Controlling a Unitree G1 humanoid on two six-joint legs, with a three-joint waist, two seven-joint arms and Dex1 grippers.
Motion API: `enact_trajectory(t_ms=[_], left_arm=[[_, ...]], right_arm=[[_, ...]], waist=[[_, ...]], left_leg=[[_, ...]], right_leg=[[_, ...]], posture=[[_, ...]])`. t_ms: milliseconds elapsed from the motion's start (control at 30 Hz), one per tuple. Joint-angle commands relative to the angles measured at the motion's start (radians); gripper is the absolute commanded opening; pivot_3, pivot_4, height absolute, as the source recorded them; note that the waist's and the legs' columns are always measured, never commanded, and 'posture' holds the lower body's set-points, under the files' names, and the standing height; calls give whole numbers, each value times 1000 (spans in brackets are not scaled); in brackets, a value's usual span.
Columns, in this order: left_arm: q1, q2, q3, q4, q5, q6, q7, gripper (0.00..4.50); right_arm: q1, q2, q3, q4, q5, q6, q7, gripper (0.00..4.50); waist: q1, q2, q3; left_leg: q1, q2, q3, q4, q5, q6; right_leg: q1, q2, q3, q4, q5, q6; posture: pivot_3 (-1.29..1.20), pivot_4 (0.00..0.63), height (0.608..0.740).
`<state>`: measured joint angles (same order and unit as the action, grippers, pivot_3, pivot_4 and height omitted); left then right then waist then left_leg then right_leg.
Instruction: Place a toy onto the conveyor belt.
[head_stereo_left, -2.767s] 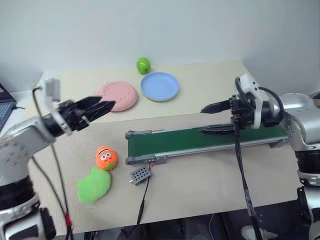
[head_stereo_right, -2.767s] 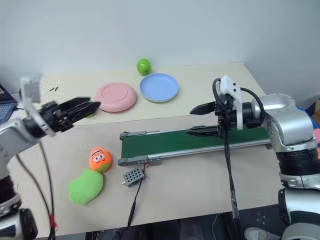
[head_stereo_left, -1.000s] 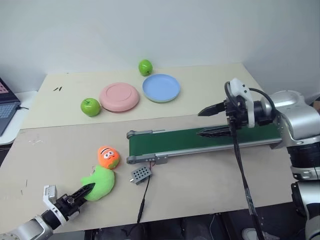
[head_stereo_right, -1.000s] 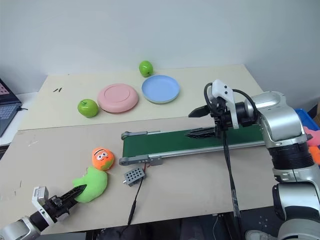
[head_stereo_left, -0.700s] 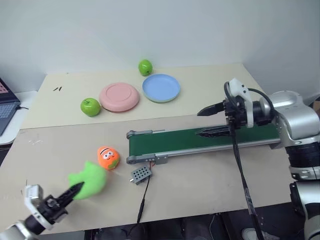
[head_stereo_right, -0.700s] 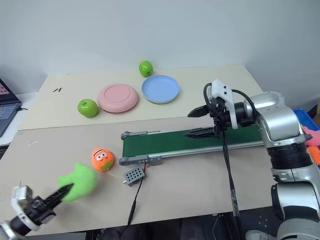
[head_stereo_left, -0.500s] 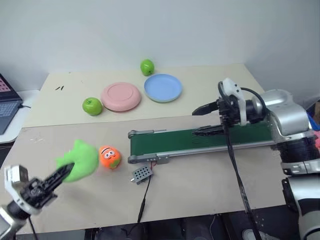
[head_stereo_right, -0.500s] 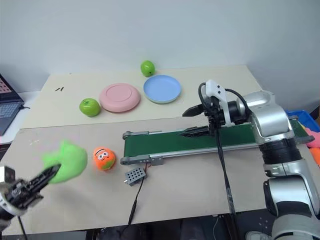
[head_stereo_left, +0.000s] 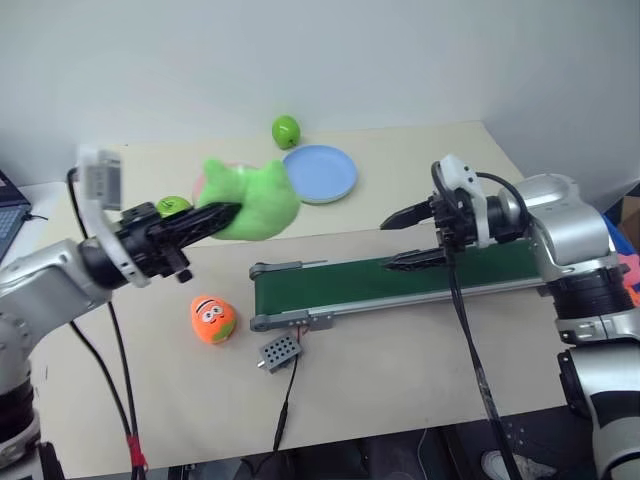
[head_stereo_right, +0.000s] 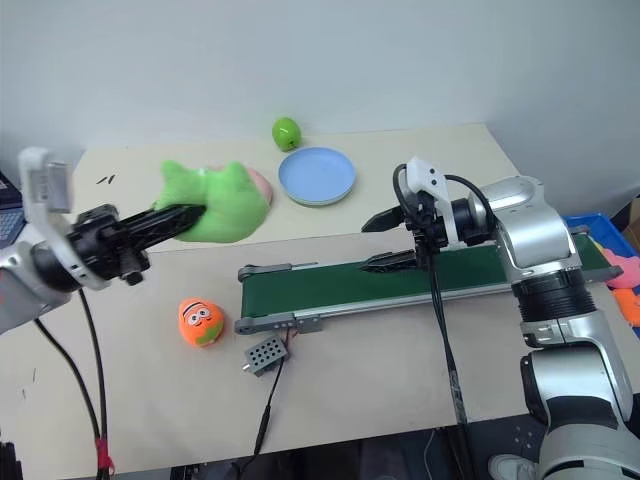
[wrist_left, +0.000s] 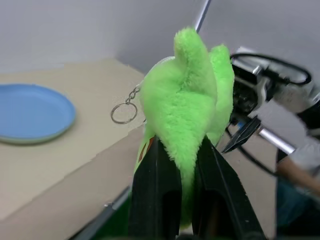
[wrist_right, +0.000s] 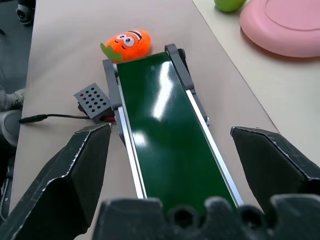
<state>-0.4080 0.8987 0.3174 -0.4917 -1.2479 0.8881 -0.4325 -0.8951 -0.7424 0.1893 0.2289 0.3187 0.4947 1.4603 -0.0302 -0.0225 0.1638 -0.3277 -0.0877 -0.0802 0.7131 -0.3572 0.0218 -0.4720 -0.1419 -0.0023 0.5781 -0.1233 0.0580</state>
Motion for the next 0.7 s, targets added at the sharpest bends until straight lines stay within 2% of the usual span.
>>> enact_trajectory(t_ms=[33,167,233,300,433,633,700], left_arm=[[-21,78,-161,-43,369,-179,-90,179],[8,164,-278,15,677,-364,-190,179],[28,188,-329,79,984,-652,-126,179],[78,182,-347,108,1163,-887,-107,179],[195,121,-356,157,1329,-1147,-71,179],[351,15,-335,242,1566,-1435,71,179],[359,-9,-328,270,1638,-1493,122,179]], right_arm=[[0,-23,-32,-40,9,3,-3,4500],[8,-30,-38,-47,9,7,-11,4500],[12,-33,-39,-49,9,7,-13,4500],[16,-37,-38,-49,9,6,-12,4500],[12,-36,-38,-47,7,5,-16,4500],[19,-32,-40,-55,10,5,-30,4500],[26,-41,-45,-65,13,12,-33,4500]], waist=[[-5,0,0],[-9,0,0],[-9,1,1],[-6,1,1],[1,1,1],[11,1,1],[16,1,1]], left_leg=[[0,0,0,-1,0,0],[-3,0,0,-2,0,0],[-3,0,0,-2,0,0],[-3,0,0,-2,0,0],[-4,0,0,-2,0,0],[-7,1,-1,-1,0,1],[-7,0,-1,0,0,1]], right_leg=[[0,0,0,-1,0,0],[-2,0,-1,-2,0,0],[-2,0,-1,-2,0,0],[-2,0,-1,-2,0,0],[-3,0,-2,-3,1,1],[-6,0,-4,-3,1,1],[-6,-1,-4,-2,1,1]], posture=[[0,150,740],[0,150,740],[0,150,740],[0,150,740],[0,150,740],[0,150,740],[0,150,740]])
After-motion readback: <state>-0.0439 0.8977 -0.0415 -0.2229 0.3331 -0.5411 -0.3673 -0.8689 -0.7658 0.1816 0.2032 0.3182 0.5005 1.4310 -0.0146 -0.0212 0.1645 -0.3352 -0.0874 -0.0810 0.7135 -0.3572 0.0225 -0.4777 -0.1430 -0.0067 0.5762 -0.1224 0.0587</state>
